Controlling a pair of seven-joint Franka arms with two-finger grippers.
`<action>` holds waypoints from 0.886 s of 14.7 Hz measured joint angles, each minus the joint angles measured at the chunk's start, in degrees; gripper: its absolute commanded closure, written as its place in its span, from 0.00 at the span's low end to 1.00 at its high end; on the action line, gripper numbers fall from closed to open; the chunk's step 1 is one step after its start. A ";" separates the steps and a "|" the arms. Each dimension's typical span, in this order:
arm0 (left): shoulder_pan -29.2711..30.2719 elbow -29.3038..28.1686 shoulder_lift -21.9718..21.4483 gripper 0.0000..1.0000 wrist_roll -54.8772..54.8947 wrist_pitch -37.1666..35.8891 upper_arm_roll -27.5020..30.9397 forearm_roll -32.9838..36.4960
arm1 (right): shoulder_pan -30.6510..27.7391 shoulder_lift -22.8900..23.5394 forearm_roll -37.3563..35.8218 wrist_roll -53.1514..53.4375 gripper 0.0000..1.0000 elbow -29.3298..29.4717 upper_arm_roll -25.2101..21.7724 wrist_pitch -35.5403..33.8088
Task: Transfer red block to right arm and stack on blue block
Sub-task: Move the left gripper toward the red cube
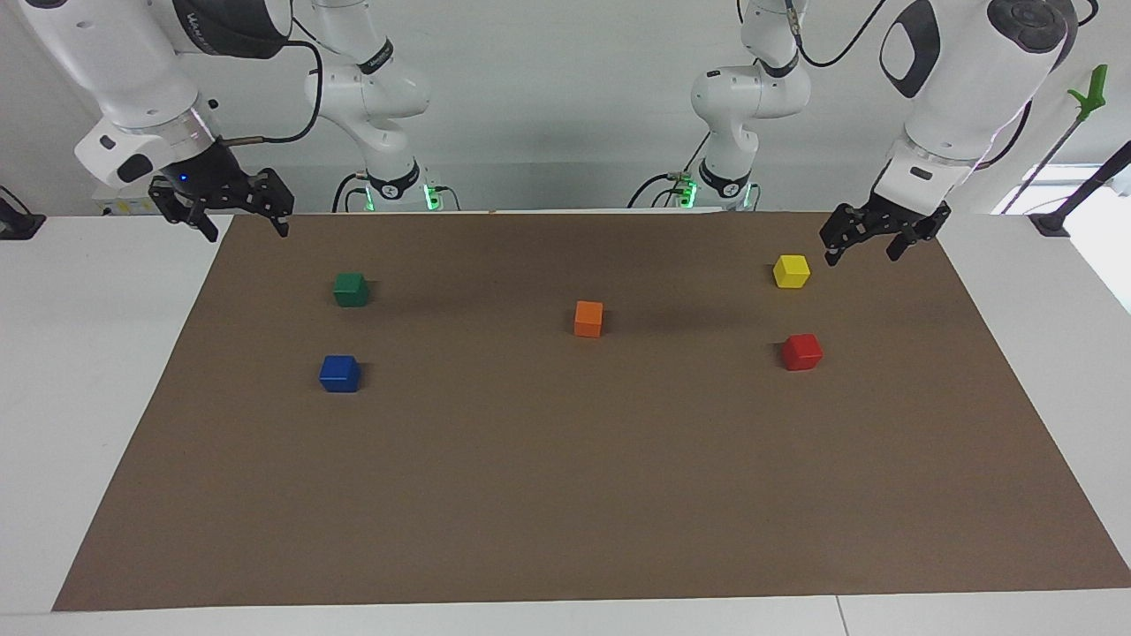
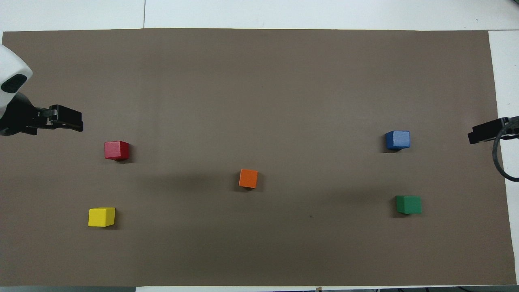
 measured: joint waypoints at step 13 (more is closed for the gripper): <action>0.13 -7.32 -2.59 0.00 -0.30 6.55 0.21 0.01 | -0.02 -0.66 4.83 0.00 0.00 -2.49 0.03 0.22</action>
